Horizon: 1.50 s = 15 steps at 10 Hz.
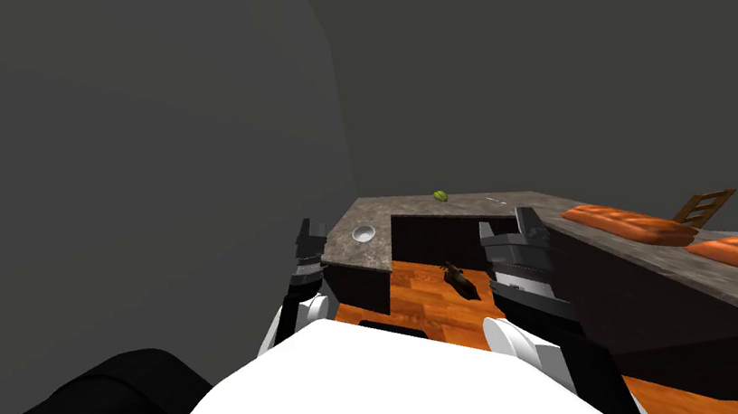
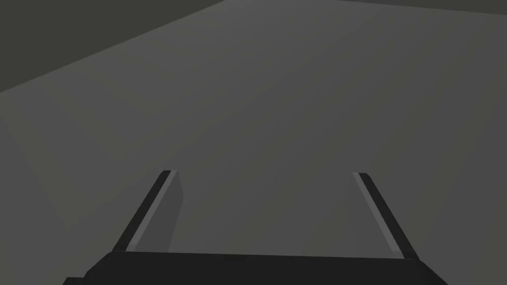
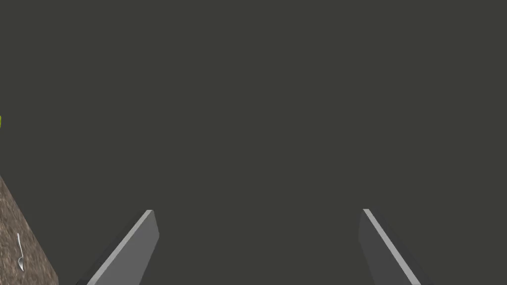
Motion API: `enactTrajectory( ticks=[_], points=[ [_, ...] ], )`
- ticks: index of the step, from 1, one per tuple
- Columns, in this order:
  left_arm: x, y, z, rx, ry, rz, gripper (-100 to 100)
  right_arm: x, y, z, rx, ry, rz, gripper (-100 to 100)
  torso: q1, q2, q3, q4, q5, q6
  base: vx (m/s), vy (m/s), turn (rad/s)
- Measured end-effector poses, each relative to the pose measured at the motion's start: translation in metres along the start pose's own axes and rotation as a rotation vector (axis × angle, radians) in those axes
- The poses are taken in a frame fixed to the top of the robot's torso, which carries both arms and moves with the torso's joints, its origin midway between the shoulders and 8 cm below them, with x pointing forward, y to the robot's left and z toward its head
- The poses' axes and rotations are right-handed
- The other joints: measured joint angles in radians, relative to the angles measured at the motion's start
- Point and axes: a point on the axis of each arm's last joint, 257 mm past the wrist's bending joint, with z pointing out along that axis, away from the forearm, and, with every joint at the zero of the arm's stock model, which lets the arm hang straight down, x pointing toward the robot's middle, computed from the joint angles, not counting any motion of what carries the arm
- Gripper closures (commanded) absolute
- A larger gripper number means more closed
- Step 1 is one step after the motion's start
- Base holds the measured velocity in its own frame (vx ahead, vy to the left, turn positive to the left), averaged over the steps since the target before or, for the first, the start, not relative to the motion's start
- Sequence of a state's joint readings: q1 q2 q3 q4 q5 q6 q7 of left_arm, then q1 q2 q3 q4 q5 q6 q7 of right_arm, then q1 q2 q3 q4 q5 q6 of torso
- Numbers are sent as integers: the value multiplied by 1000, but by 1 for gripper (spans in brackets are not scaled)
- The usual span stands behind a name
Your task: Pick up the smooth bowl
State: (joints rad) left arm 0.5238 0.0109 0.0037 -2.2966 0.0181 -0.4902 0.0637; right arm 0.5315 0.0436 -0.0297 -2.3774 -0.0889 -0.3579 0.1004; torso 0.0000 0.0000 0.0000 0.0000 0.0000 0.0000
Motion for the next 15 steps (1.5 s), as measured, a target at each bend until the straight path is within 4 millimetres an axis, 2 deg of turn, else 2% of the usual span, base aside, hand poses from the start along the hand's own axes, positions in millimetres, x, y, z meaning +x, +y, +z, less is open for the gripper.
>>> enactTrajectory(
  ticks=[4,11,15],
  points=[
    [17,31,3,-101,76,4,-100,0,0,0,0,0,0,0,-2,3,2,1,-1,0,-38,-29,-39],
    [28,77,1,-251,131,9,-100,0,0,0,0,0,0,0,-2,1,1,0,0,0,-25,-22,-36],
    [33,111,-1,-352,155,18,-100,0,0,0,0,0,0,0,-1,2,1,0,0,0,-30,-24,-45]
  ],
)
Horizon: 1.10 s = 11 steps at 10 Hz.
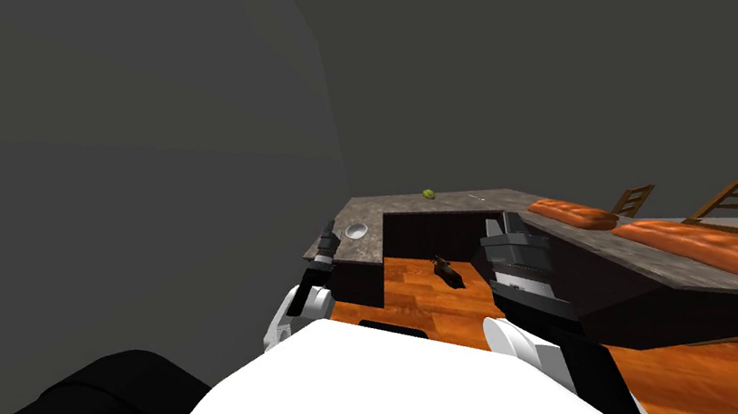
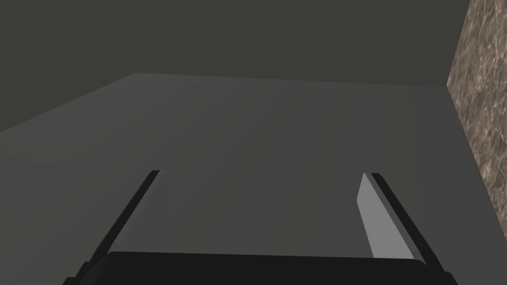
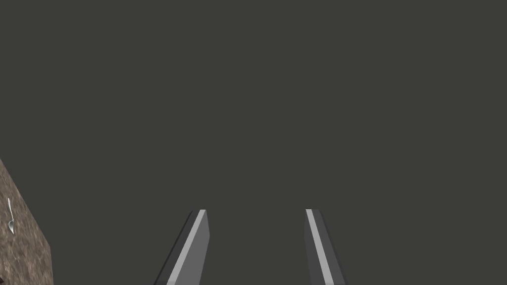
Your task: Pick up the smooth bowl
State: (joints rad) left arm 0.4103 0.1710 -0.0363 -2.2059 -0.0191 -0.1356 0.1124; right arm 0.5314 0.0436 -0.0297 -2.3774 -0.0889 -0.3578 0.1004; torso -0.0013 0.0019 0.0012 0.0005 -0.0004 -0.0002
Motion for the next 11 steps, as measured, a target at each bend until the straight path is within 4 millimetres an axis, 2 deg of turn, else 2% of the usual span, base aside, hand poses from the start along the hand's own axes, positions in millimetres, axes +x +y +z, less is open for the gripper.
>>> enactTrajectory(
  ticks=[3,4,11],
  points=[
    [4,22,7,-81,14,6,-100,0,0,0,0,0,0,0,0,0,0,0,0,0,-26,-24,-45],
    [2,35,7,-114,14,7,-100,0,0,0,0,0,0,0,0,0,0,0,0,0,-12,-10,9],
    [-4,77,15,-272,14,20,-100,0,0,0,0,0,0,0,0,-1,-1,0,0,0,-19,-21,-47]
  ],
)
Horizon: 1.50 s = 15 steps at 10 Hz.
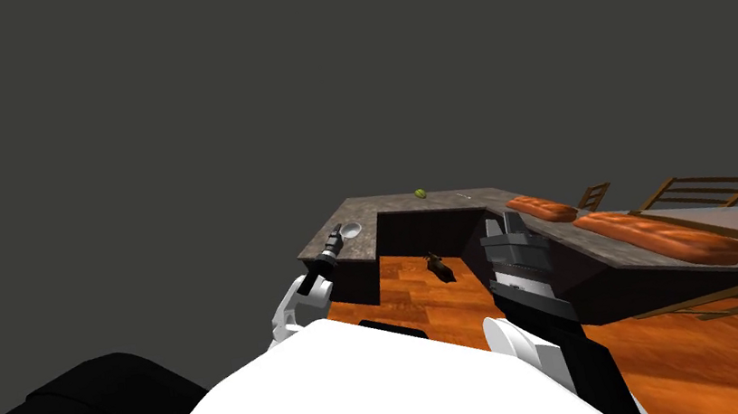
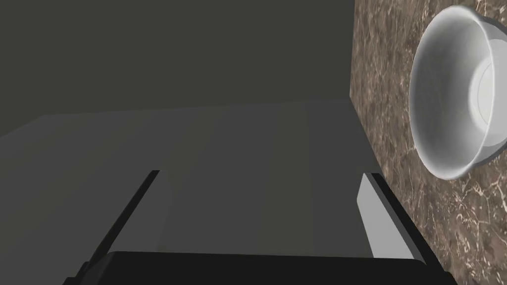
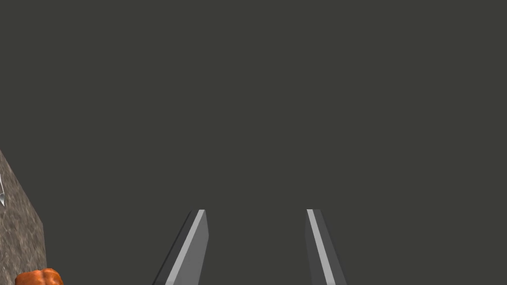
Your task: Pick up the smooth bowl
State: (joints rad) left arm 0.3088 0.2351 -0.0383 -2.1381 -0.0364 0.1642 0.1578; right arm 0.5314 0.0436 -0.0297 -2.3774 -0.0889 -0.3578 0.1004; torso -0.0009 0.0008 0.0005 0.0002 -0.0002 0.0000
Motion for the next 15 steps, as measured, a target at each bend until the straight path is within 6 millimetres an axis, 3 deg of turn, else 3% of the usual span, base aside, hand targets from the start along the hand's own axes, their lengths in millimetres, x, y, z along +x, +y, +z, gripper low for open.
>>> enactTrajectory(
  ticks=[4,15],
  points=[
    [-6,30,6,-105,-13,3,-100,0,0,0,0,0,0,0,0,0,0,0,0,0,-17,-19,-52],
    [-34,88,18,-354,-83,4,-100,0,0,0,0,0,0,0,1,0,0,0,0,-1,-9,-15,-48]
  ],
)
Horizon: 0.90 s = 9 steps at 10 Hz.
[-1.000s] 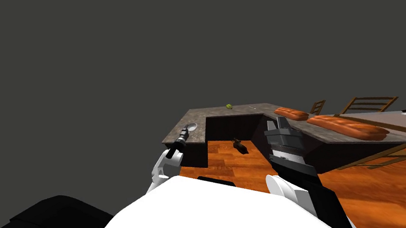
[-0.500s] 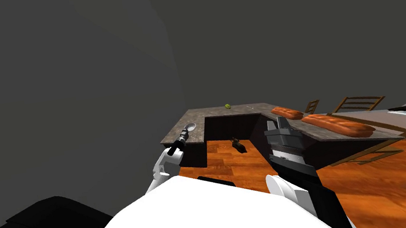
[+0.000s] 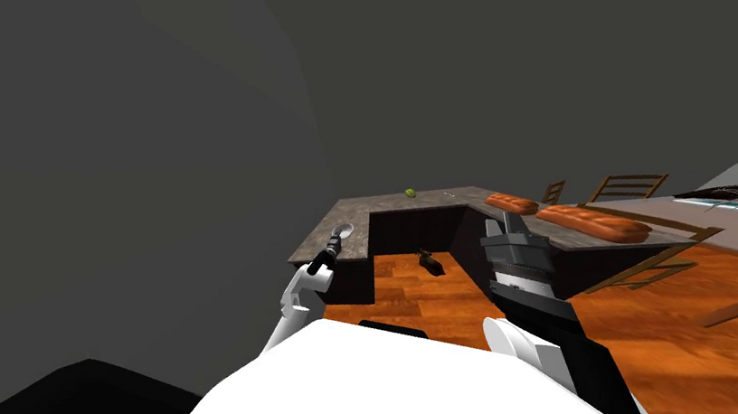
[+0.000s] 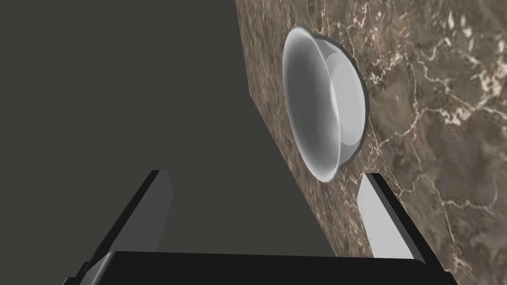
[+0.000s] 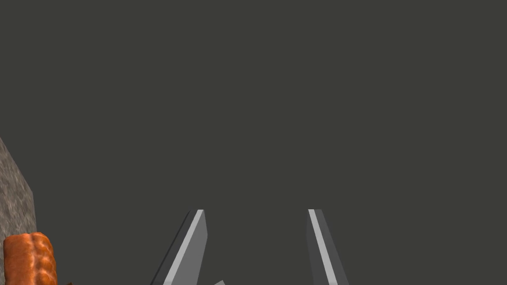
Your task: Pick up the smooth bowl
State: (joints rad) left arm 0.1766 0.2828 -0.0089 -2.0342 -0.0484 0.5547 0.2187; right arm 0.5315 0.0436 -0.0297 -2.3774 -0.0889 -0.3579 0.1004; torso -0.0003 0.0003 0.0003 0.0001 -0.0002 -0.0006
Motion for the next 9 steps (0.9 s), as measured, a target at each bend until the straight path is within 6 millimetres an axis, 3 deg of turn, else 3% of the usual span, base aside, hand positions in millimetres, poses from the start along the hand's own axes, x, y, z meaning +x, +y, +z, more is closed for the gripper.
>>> enactTrajectory(
  ticks=[9],
  points=[
    [-35,38,13,-201,-93,-34,-100,0,0,0,0,0,0,0,0,0,0,0,0,0,-1,-9,-51]
  ],
)
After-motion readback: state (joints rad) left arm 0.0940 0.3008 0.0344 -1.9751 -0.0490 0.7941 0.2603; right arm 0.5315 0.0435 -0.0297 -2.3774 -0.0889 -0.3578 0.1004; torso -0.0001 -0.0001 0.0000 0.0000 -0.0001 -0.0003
